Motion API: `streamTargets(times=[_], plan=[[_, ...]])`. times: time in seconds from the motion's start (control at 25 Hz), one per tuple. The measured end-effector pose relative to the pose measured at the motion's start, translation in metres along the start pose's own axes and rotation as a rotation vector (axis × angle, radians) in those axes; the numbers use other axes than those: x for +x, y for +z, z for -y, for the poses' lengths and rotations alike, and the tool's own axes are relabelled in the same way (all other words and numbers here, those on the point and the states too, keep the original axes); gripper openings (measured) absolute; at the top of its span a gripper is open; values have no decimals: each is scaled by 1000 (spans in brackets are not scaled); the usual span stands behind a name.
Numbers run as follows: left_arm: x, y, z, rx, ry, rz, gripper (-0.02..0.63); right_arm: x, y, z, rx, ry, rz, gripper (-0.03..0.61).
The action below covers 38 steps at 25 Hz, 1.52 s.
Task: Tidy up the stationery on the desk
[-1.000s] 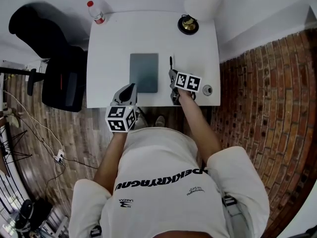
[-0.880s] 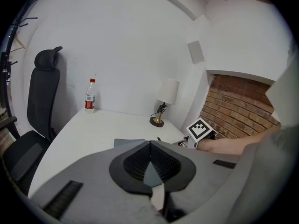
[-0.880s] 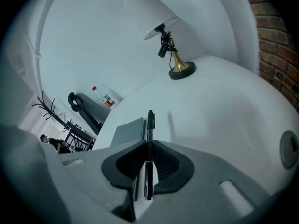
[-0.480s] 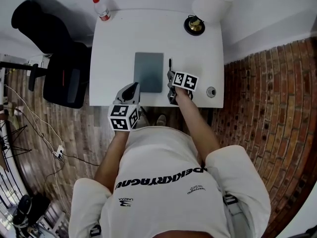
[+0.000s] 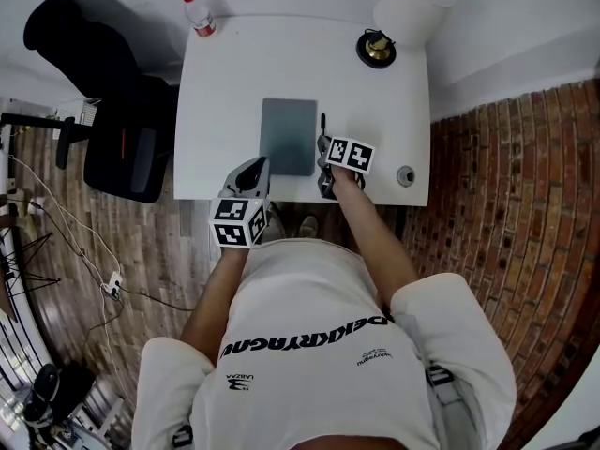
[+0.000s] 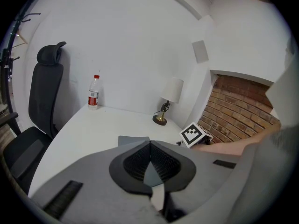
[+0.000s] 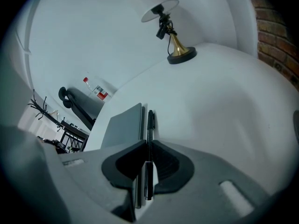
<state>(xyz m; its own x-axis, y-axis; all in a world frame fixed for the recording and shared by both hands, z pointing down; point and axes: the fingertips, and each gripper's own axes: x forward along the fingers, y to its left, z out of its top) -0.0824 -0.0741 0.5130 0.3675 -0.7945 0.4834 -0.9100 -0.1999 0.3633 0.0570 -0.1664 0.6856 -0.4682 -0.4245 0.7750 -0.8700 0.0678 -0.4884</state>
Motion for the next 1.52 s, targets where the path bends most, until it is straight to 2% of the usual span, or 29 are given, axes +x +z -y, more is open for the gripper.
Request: streamTargets(times=[0.2, 0.64, 1.04, 1.52], plan=[[1, -3, -2, -7, -9, -8, -2, 2, -3, -3, 4, 0, -6, 43], [2, -8, -8, -20, -11, -22, -2, 6, -8, -4, -57, -20, -16, 43], [2, -5, -6, -26, -24, -15, -2, -6, 1, -4, 59, 55, 31, 49], [-4, 9, 18, 33, -59, 20, -2, -79, 29, -31, 19, 176, 185, 51]])
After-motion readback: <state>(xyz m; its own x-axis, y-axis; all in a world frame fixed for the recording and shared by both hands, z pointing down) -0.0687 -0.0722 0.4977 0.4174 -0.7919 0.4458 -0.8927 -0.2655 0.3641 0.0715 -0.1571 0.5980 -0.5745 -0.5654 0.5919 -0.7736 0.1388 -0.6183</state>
